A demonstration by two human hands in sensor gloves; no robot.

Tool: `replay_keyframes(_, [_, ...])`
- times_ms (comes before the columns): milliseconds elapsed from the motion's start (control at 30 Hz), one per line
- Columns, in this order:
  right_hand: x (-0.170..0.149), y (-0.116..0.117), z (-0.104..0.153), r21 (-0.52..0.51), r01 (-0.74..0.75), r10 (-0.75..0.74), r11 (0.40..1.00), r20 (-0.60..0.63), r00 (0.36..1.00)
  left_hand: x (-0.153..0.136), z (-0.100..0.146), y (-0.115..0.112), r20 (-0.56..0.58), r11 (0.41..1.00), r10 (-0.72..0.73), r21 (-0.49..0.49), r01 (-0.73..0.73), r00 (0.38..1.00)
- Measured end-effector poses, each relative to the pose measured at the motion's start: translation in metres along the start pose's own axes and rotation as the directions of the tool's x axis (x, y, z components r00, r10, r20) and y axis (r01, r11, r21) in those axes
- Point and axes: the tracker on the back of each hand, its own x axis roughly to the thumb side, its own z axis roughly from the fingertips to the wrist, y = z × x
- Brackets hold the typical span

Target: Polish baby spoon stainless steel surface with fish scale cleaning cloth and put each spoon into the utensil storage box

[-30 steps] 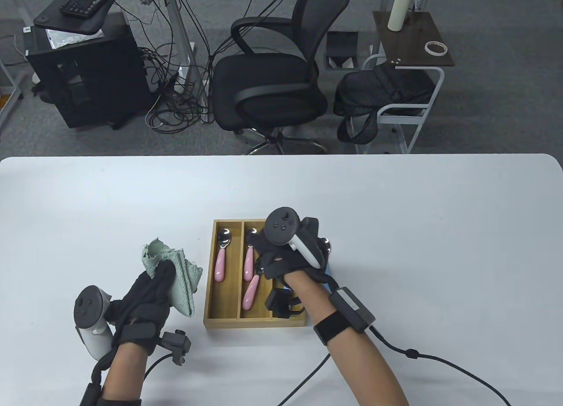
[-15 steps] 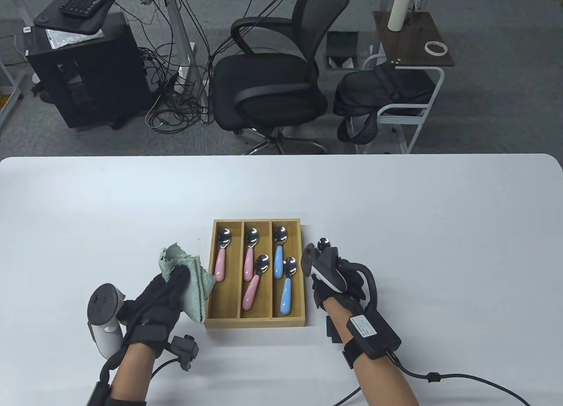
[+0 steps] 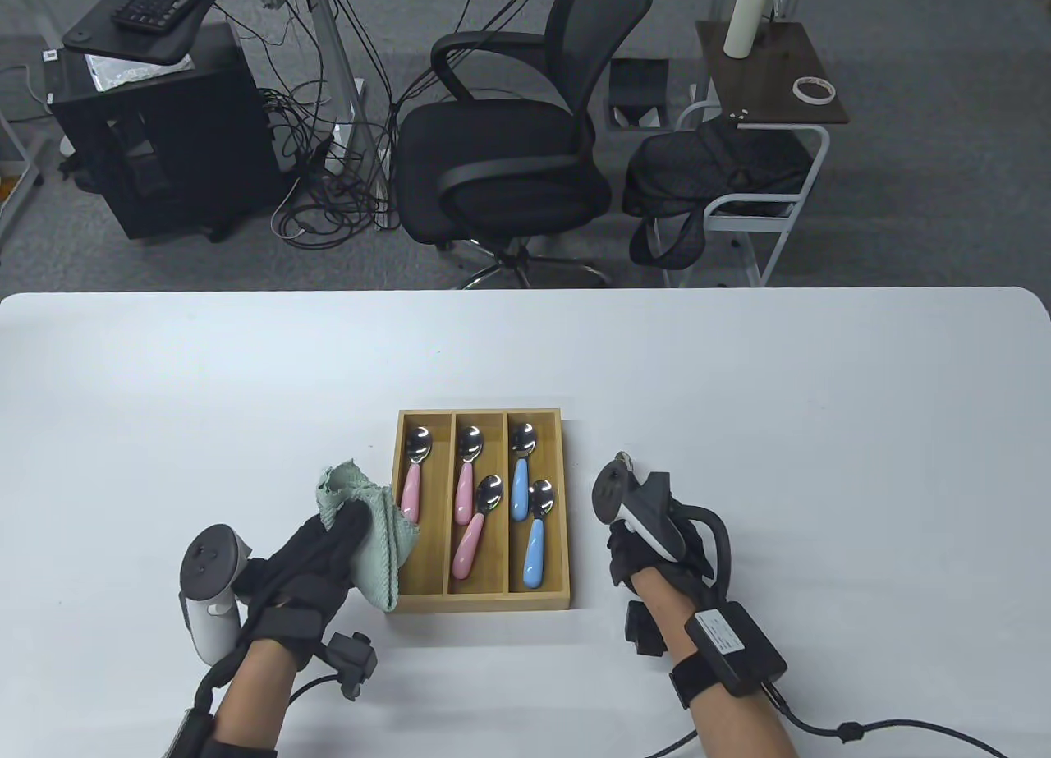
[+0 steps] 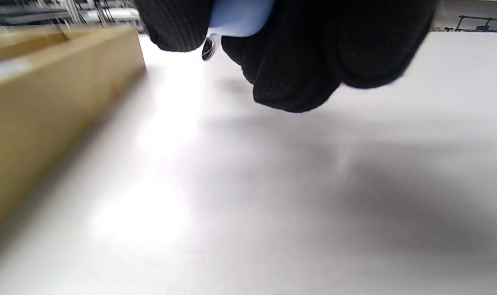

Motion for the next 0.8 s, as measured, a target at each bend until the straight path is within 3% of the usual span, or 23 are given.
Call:
replay_keyframes(100, [0.002, -0.022, 0.028, -0.047, 0.163, -0.156, 0.986, 0.132, 0.979, -0.002, 0.000, -0.004, -0.007, 1.000, -0.003, -0.015, 0.003, 1.000])
replay_keyframes(167, [0.012, -0.033, 0.055, 0.059, 0.350, -0.349, 0.935, 0.327, 0.878, -0.003, 0.000, -0.007, -0.012, 0.999, 0.006, -0.032, -0.007, 1.000])
replay_keyframes(233, [0.023, -0.034, 0.076, 0.125, 0.446, -0.456, 0.886, 0.406, 0.792, -0.004, 0.000, -0.009, -0.017, 0.999, 0.022, -0.044, -0.023, 1.000])
replay_keyframes(333, [0.040, -0.024, 0.104, 0.125, 0.462, -0.454, 0.878, 0.525, 0.720, -0.006, 0.000, -0.013, -0.026, 0.997, 0.041, -0.060, -0.042, 0.999])
replay_keyframes(467, [0.048, -0.018, 0.122, 0.127, 0.459, -0.439, 0.879, 0.593, 0.675, -0.007, -0.001, -0.019, -0.034, 0.996, 0.025, -0.089, -0.028, 0.999])
replay_keyframes(567, [0.054, -0.010, 0.127, 0.080, 0.469, -0.419, 0.880, 0.596, 0.685, -0.009, -0.001, -0.024, -0.040, 0.993, 0.040, -0.109, -0.044, 0.998])
replay_keyframes(800, [0.056, -0.002, 0.125, 0.173, 0.474, -0.478, 0.863, 0.579, 0.660, -0.011, -0.001, -0.034, -0.028, 0.980, 0.069, -0.185, -0.073, 0.997])
